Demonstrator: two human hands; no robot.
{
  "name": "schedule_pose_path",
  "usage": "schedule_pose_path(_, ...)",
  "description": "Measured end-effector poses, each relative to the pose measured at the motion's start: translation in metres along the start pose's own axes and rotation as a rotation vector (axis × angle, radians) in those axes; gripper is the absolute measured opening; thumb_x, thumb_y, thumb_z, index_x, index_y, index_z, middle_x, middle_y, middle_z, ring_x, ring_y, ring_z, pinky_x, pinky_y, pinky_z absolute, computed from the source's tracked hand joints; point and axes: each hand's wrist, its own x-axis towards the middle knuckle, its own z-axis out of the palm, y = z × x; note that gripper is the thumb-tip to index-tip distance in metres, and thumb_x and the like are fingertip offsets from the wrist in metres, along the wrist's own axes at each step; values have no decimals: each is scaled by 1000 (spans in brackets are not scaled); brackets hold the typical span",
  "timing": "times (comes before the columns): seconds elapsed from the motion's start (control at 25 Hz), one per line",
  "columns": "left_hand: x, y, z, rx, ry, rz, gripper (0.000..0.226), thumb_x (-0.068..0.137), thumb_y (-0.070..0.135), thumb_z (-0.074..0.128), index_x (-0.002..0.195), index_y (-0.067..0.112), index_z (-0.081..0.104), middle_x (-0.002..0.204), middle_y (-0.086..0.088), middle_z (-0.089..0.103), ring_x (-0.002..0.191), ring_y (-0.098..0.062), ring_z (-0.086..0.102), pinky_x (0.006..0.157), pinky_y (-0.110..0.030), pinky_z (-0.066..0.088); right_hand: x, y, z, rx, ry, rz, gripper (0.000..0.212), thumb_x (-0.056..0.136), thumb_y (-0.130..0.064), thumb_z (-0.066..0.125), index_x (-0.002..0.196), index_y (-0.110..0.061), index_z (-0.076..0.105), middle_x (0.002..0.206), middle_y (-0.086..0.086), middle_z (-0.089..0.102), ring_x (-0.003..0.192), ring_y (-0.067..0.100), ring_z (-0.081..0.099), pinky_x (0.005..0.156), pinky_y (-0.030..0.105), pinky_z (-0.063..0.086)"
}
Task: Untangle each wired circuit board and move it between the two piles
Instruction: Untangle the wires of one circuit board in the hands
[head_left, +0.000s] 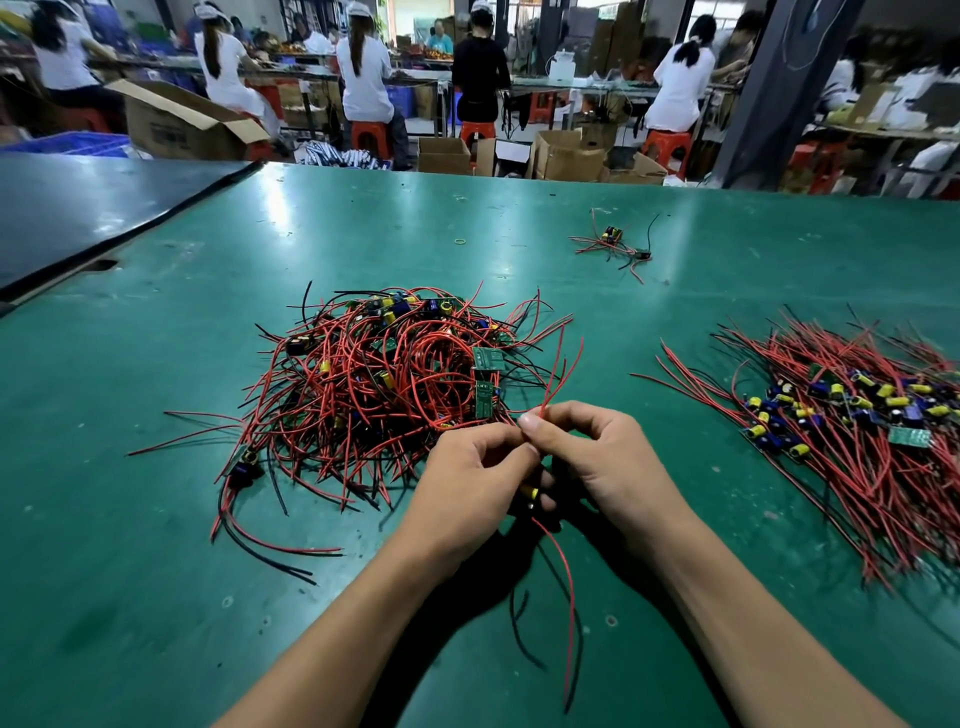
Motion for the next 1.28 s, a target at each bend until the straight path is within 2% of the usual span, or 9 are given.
schedule_pose_path(0.24,1,0,-6,2,-72,-56,18,98,5,54,89,-4,66,60,-8,60,47,-19,57,48,-31,53,-1,2,3,12,43,6,36,90,-23,74,85,9,59,51,16,52,37,24,54,41,30,48)
schedule_pose_path(0.32,0,1,-7,-13,-110,-65,18,97,5,54,90,-6,66,60,-7,60,47,-17,57,46,-27,51,2,3,3,31,100,4,31,91,-28,73,81,1,65,53,15,46,40,22,50,45,32,47)
schedule_pose_path(0.4,0,2,-6,-32,-137,-64,18,97,5,54,91,-9,64,61,-8,61,48,-17,59,47,-26,51,8,3,1,-18,178,-6,28,92,-32,72,73,-12,70,48,8,34,36,13,34,43,20,33)
schedule_pose_path(0.52,0,3,-6,-51,-152,-65,17,97,4,54,91,-7,65,63,-10,62,51,-20,61,51,-29,54,14,1,1,94,237,1,34,97,-32,64,72,-10,67,49,-1,30,34,6,21,37,15,18)
schedule_pose_path(0.64,-1,2,-4,-33,-164,-58,15,96,4,56,89,-4,66,63,-11,63,52,-21,61,51,-27,53,19,-3,-3,234,268,20,38,100,-31,59,73,-4,62,57,-2,37,34,3,24,32,16,19)
schedule_pose_path(0.84,-2,1,2,56,-79,-12,14,94,6,61,88,0,72,62,-9,66,50,-17,61,49,-22,50,16,4,-5,54,211,-33,41,96,-42,63,70,-10,63,54,2,28,36,8,22,37,16,21)
schedule_pose_path(1.12,-3,1,-2,-91,-42,-80,22,97,8,55,87,-10,62,54,-11,56,44,-23,55,44,-33,52,5,11,0,47,-106,-5,38,82,-39,80,87,-2,71,62,17,56,41,24,55,44,34,50)
schedule_pose_path(1.2,-2,2,-5,-54,-63,-95,22,97,11,56,85,-5,65,53,-9,57,43,-20,55,44,-25,48,6,9,-6,-10,-76,-39,43,82,-40,82,87,0,71,63,17,57,48,25,57,51,39,53)
schedule_pose_path(1.28,-1,3,-7,3,-88,-86,22,97,13,57,84,-1,68,53,-7,57,43,-19,54,45,-21,46,9,6,-15,-226,59,-135,40,81,-45,81,84,-6,75,53,-2,57,46,12,50,50,24,45)
